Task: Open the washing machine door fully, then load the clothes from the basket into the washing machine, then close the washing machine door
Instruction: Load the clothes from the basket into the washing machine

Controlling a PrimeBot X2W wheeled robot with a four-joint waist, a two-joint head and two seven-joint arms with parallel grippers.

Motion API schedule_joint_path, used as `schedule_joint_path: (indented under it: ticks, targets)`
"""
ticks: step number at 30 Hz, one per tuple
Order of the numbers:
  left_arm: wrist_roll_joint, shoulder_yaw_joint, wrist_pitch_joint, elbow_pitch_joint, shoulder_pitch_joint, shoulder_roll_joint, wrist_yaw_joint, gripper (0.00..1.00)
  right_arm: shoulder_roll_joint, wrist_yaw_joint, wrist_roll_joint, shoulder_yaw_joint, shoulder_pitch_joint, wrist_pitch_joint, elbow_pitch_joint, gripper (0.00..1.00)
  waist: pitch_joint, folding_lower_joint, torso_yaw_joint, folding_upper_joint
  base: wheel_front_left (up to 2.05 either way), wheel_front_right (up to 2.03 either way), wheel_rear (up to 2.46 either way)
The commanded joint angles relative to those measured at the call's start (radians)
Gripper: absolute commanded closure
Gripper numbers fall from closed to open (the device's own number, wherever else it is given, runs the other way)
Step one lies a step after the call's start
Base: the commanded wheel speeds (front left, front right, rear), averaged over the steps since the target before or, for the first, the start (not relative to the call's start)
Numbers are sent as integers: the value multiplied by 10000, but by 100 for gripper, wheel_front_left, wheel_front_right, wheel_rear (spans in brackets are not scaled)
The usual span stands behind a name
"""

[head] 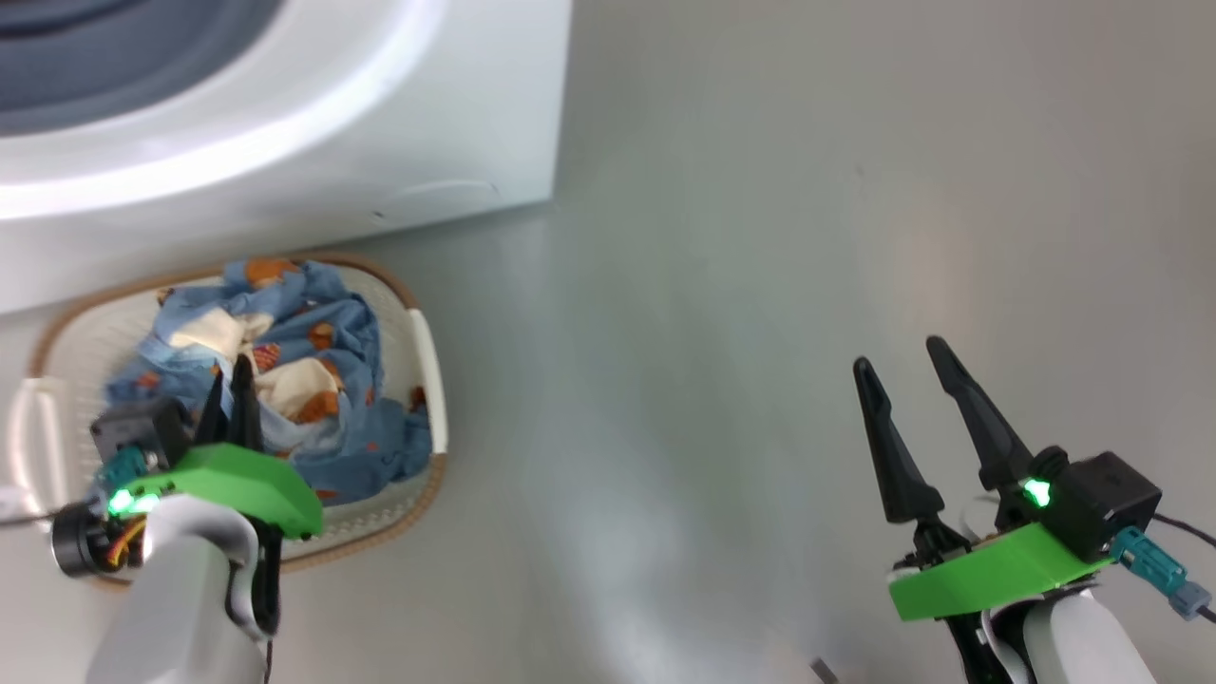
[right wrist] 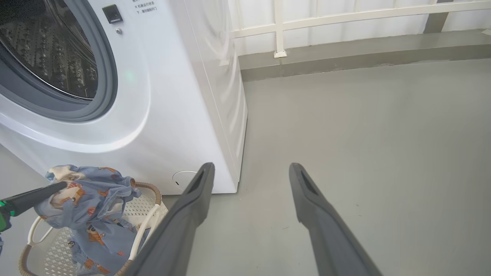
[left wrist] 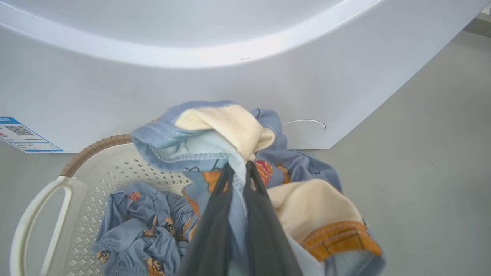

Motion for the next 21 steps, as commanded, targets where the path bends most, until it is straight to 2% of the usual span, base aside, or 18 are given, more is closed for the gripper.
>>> schedule_joint_path:
  ticks: [1, 11, 21]
  targets:
    - [155, 334, -120, -359, 289, 271, 97, 100, -72, 88, -150, 150, 282, 29, -233, 0, -983, 0, 849, 0, 0, 0, 0]
    - [1086, 699, -121, -3487, 2348, 19, 319, 100, -18, 88, -371, -170, 1164, 509, -561, 0, -2482, 0, 1598, 0, 0, 0, 0]
    - [1654, 420, 59, -5710, 4220, 319, 548, 100, 149, 88, -583, -267, 1974, 943, -942, 0, -3856, 0, 1833, 0, 0, 0, 0]
